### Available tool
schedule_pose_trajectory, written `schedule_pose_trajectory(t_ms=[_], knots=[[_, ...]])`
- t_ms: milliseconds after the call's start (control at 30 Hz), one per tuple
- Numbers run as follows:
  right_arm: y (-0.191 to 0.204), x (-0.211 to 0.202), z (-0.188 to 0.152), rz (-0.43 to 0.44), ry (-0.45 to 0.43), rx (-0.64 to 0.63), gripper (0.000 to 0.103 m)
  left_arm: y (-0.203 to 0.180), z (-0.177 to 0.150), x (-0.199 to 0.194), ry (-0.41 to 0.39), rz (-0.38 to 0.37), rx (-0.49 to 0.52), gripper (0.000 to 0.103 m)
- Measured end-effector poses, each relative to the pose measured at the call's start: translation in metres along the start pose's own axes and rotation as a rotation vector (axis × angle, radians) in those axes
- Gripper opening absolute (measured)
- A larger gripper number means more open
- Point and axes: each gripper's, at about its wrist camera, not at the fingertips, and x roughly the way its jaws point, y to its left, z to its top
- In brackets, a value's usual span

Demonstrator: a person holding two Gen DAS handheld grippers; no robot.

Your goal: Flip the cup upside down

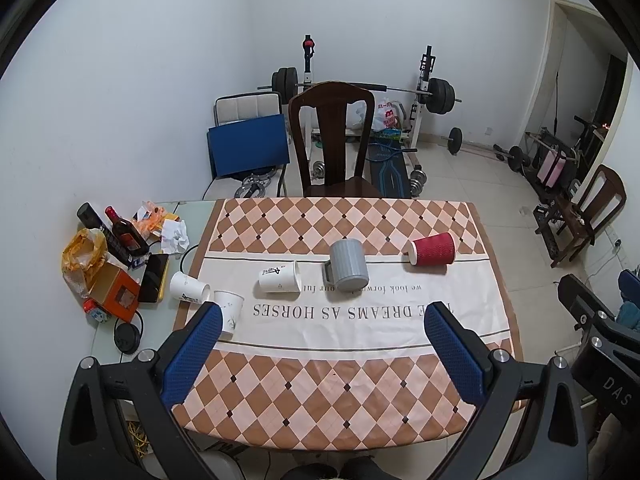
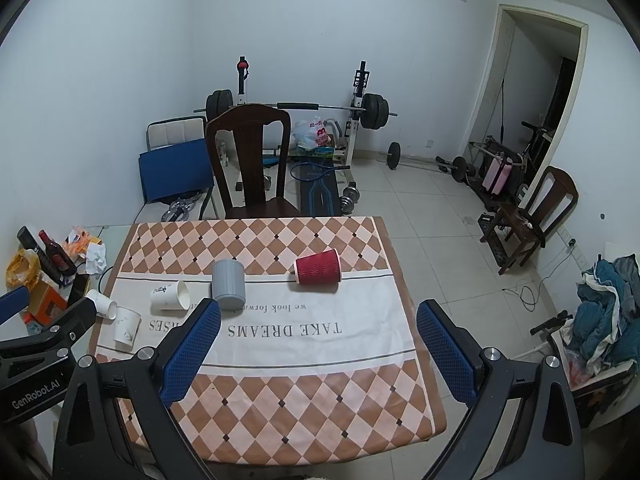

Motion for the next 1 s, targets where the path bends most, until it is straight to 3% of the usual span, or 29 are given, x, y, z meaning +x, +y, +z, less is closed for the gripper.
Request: schedule_pose_trajectory(t_ms=[267,400,700,1000], knots=[[0.013,0.000,0.005,-0.013,0.018,0.011,0.100,-0.005,0.002,0.003,-0.004,0.002,0.012,0.103],[0.019,0.016,0.000,-0.050,0.055,0.024,0.100,0.007,-0.009,0.035,0.033,-0.022,0.029,0.103],[0.011,0.128,-0.042,-0.165,0.260,0.048,0.100,-0.008,-0.020,0.113,0.138,-0.008,0.115,0.103],[-0.032,0.263,-0.084,-0.141,0.482,0.081,0.099,-0.055,-0.017,0.211,0.288,0.025,0.185,0.103]])
